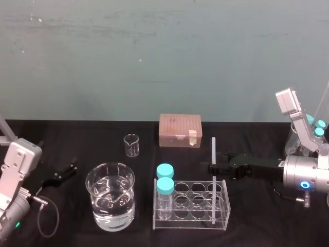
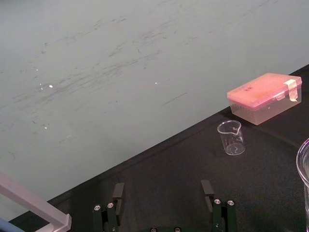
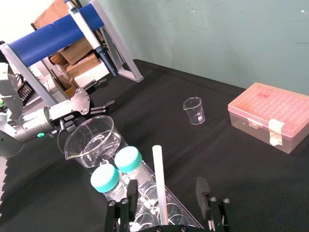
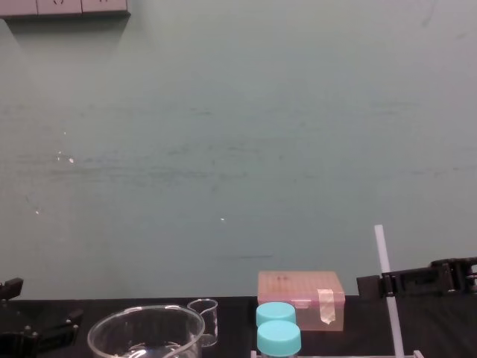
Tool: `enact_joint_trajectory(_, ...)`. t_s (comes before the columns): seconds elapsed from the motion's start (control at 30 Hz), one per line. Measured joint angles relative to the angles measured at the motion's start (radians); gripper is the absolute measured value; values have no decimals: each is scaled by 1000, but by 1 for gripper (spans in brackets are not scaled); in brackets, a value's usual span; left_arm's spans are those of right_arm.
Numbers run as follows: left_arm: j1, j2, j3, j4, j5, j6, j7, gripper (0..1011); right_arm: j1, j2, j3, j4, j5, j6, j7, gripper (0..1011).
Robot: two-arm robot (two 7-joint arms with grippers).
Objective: Pick up the stirring rod with one hand, then place it down.
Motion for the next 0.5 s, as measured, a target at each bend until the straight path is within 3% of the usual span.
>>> enact_joint_trajectory(0.5, 0, 0, 0, 0, 0, 0, 0, 1005, 0, 0, 0, 0, -1, -1, 2, 330)
